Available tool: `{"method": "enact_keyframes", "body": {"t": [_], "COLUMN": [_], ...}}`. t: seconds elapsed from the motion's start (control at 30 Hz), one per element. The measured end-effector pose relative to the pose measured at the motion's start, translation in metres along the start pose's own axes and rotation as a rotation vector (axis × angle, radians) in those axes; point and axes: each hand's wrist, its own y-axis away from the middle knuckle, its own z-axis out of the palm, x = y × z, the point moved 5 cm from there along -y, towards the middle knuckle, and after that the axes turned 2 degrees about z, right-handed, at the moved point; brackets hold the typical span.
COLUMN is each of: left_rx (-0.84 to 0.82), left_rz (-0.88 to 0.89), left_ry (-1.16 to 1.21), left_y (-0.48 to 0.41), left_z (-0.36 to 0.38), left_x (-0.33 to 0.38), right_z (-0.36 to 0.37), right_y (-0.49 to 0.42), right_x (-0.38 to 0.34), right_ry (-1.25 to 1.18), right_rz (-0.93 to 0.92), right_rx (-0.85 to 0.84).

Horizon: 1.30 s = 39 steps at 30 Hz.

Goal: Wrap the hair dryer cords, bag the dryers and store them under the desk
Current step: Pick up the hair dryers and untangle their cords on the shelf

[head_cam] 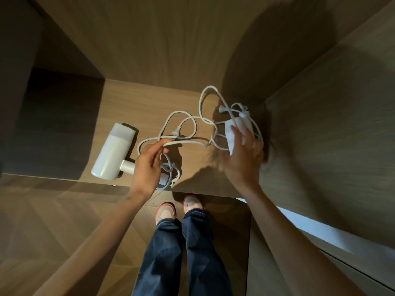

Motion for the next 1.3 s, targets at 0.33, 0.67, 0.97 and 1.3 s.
{"method": "enact_keyframes", "body": {"t": [0.33,0.67,0.97,1.3], "left_rx": [-0.102,-0.375,-0.877,-0.799], "left_rz": [0.146,-0.089,-0.364,-0.255], "left_ry": [-0.029,-0.151,-0.759,-0.705], "left_y": [0.007,0.001,0.006,0.009], "left_z": [-0.014,0.008,0.089,0.110], "left_x": [0.014,0.032,-0.002,-0.016], "right_z": [0.047,0.051,0.060,0.066], "right_y": [0.001,0.026,0.027,0.012], "right_x": [-0.021,0.011,0.017,0.017], "right_ry": [-0.067,-0.488,-0.767,-0.770], "right_rz": [-0.279,-0.216,0.184,0.107], "right_rx": [-0.174,-0.586,-0.888,-0.837]}}
